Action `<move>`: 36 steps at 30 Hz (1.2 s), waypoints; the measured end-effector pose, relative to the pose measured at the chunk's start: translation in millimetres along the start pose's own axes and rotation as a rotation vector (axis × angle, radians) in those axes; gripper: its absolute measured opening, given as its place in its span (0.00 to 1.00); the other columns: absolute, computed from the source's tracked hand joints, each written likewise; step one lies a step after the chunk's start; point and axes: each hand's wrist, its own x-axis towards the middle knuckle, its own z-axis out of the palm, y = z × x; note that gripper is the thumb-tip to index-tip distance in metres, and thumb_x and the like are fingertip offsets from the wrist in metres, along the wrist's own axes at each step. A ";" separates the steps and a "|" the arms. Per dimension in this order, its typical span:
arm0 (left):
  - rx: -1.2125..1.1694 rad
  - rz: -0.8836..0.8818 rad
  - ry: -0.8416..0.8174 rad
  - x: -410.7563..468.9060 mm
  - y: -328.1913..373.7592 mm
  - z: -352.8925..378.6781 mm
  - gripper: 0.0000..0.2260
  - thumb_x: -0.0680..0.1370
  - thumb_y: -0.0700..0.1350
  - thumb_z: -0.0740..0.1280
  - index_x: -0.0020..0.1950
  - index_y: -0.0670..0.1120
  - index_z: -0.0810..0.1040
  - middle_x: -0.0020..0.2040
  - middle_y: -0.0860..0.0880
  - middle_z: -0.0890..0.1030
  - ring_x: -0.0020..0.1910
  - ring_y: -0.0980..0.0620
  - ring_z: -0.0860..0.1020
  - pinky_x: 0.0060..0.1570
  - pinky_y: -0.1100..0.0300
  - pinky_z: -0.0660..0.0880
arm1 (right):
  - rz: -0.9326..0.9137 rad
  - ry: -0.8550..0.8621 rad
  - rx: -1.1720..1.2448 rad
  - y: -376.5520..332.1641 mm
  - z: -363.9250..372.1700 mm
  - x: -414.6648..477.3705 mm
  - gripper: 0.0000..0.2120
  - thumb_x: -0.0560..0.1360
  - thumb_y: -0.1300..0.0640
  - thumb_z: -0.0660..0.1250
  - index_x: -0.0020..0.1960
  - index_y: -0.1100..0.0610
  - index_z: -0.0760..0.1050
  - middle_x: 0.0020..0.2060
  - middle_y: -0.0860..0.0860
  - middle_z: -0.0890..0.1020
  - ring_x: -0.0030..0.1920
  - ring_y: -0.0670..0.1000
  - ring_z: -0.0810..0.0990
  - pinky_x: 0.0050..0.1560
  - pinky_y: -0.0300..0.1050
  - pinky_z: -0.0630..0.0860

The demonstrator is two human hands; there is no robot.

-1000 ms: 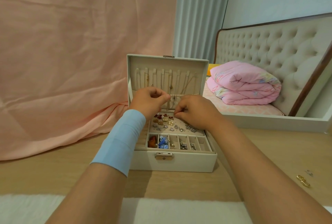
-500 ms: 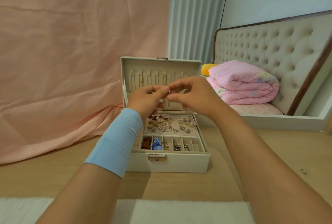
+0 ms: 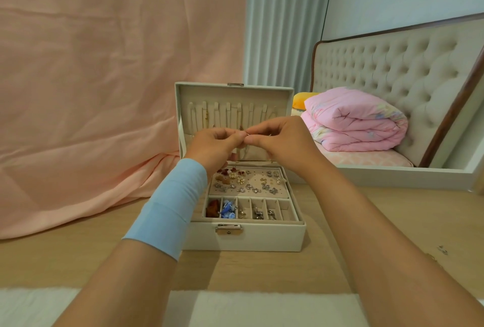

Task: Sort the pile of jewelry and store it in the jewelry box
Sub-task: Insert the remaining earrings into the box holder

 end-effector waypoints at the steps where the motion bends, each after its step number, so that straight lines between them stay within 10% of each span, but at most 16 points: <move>1: 0.038 0.019 -0.014 0.7 -1.6 0.1 0.06 0.79 0.51 0.67 0.46 0.53 0.83 0.43 0.55 0.85 0.38 0.57 0.80 0.37 0.63 0.75 | 0.016 0.001 -0.009 2.8 -0.5 0.5 0.06 0.72 0.59 0.78 0.47 0.51 0.87 0.32 0.41 0.85 0.30 0.35 0.78 0.35 0.29 0.71; 12: 0.910 0.152 -0.232 14.1 -30.5 3.9 0.14 0.77 0.49 0.60 0.55 0.64 0.81 0.68 0.53 0.75 0.70 0.47 0.66 0.72 0.44 0.61 | 0.079 -0.181 -0.663 23.6 4.9 -9.0 0.04 0.70 0.49 0.79 0.39 0.46 0.84 0.39 0.41 0.84 0.42 0.42 0.80 0.45 0.44 0.77; 36: 0.787 0.167 -0.209 5.0 -24.2 10.7 0.13 0.73 0.53 0.63 0.54 0.61 0.82 0.60 0.53 0.81 0.54 0.53 0.79 0.59 0.51 0.77 | 0.172 -0.266 -0.430 18.7 -13.5 -10.9 0.12 0.77 0.46 0.67 0.41 0.47 0.86 0.37 0.43 0.84 0.42 0.44 0.81 0.46 0.48 0.76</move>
